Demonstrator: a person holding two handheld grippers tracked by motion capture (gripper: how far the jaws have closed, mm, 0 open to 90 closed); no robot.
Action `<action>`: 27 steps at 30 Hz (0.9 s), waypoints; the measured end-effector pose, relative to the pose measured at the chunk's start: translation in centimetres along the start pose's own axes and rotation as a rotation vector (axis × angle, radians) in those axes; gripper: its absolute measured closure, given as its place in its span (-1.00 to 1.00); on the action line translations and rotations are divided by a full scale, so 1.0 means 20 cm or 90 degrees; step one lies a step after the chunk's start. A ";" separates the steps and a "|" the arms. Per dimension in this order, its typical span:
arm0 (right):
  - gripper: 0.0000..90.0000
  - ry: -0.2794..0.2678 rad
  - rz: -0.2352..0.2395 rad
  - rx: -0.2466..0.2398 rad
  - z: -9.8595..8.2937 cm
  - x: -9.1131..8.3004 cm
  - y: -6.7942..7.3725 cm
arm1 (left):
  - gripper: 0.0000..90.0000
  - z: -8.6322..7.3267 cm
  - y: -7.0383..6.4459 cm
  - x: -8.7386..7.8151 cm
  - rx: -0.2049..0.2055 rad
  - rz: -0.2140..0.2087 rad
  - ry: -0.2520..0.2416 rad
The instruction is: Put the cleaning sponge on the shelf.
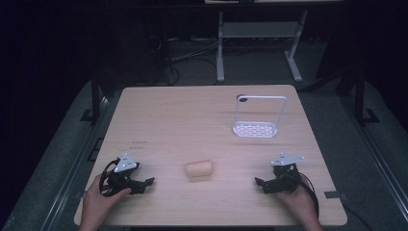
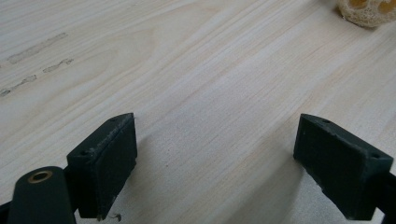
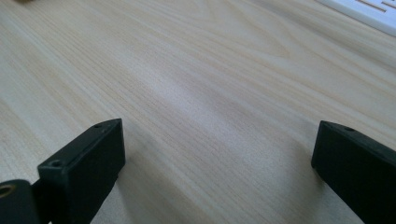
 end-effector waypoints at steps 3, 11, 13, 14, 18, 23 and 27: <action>-0.95 0.000 0.001 0.000 0.00 0.00 0.00 | -0.71 0.00 0.00 0.00 0.000 0.000 0.000; -0.94 0.001 0.005 -0.007 0.00 0.00 0.00 | -0.71 0.00 0.00 0.00 0.000 0.000 0.000; -0.94 0.010 0.012 -0.011 0.01 0.00 0.00 | -0.71 0.00 0.00 0.00 0.000 0.000 0.000; -0.93 0.014 0.017 -0.019 0.02 0.00 0.00 | -0.71 0.00 0.00 0.00 0.000 0.000 0.000; -0.93 0.008 0.033 -0.033 0.02 0.00 0.01 | -0.71 0.00 0.00 0.00 0.000 0.000 0.000; -0.93 -0.003 0.048 -0.046 0.06 -0.01 0.02 | -0.71 0.00 0.00 0.00 0.000 0.000 0.000; -0.93 -0.012 0.060 -0.051 0.09 -0.01 0.02 | -0.71 0.00 0.00 0.00 0.000 0.000 0.000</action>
Point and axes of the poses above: each handheld gripper's, and its own axes: x roughly forward along the jaws, z roughly out of its top, y roughly to its left, the point moved 3 cm from there along x, roughly forward along the jaws, and after that the axes turned 4 degrees about x, right-handed, at the moved point
